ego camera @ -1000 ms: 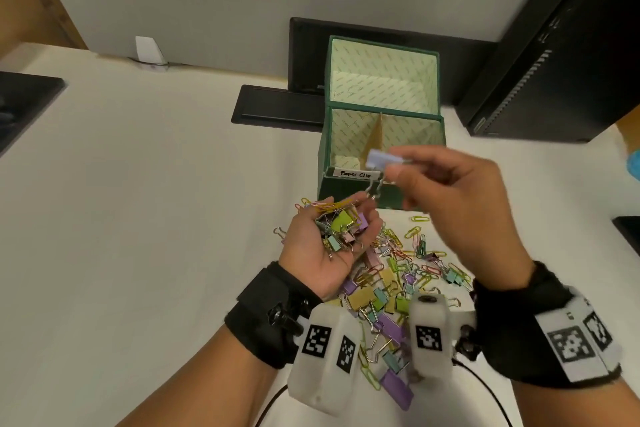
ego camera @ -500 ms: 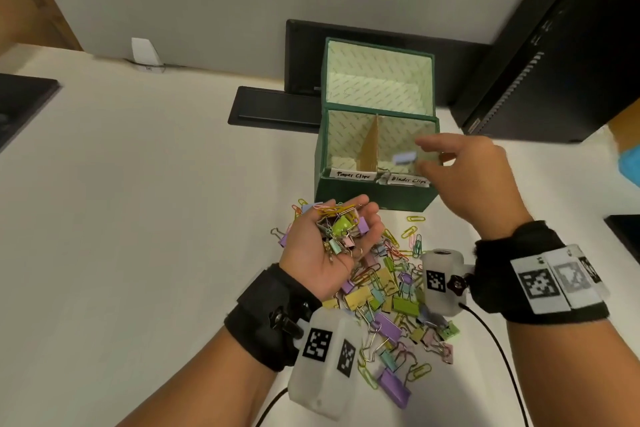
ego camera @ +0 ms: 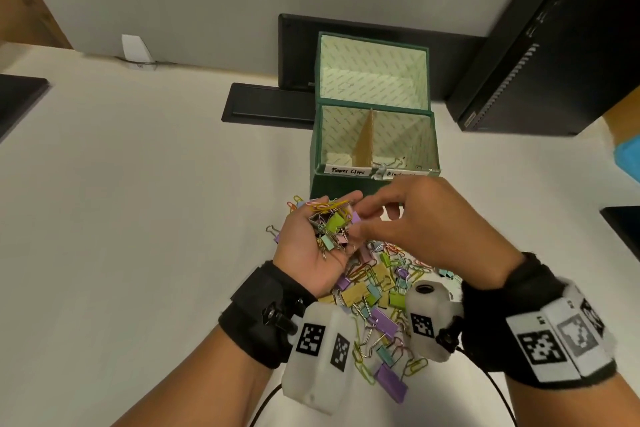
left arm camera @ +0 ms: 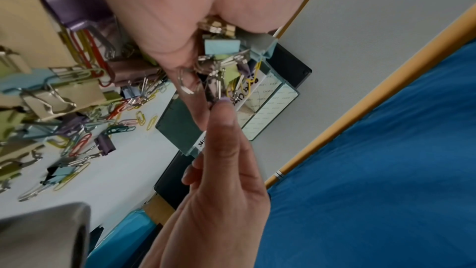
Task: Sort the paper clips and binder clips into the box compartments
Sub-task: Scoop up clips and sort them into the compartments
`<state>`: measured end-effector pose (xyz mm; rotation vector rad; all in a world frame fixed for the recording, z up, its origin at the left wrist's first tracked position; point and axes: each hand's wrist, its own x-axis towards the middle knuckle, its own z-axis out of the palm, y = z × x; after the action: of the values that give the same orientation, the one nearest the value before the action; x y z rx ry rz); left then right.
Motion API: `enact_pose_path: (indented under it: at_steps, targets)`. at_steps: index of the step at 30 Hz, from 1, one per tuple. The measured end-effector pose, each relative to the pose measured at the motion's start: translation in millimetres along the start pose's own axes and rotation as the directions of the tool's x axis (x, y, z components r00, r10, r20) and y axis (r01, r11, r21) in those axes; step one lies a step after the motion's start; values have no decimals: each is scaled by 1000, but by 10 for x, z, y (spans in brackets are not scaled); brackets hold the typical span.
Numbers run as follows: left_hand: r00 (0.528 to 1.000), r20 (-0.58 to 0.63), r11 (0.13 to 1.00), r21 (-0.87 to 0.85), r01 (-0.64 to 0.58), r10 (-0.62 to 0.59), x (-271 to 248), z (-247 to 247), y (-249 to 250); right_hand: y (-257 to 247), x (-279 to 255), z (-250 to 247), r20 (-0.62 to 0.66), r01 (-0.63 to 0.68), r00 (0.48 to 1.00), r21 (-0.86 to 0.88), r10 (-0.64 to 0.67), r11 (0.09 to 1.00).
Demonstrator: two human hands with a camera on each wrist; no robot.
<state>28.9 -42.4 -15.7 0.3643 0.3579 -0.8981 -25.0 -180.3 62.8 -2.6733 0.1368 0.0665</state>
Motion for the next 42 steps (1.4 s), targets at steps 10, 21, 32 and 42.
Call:
enact_pose_path:
  at_steps: [10,21,32,42]
  targets:
    - [999,-12,999,21,-30,31,10,4,-19,12,-11,4,-29,-91,995,137,96,986]
    - [1000,15,997,-77,18,-17,32,-15,-32,387,407,-264,-515,-77,821,324,244,943]
    - [1000,-11,998,-61,-10,9,36,-19,-31,59,273,-47,-324,46,946,189,18,981]
    - [984,-123,984,137,-112,129,53,-76,-61,-329,76,150,53,151,987,34,-153,988]
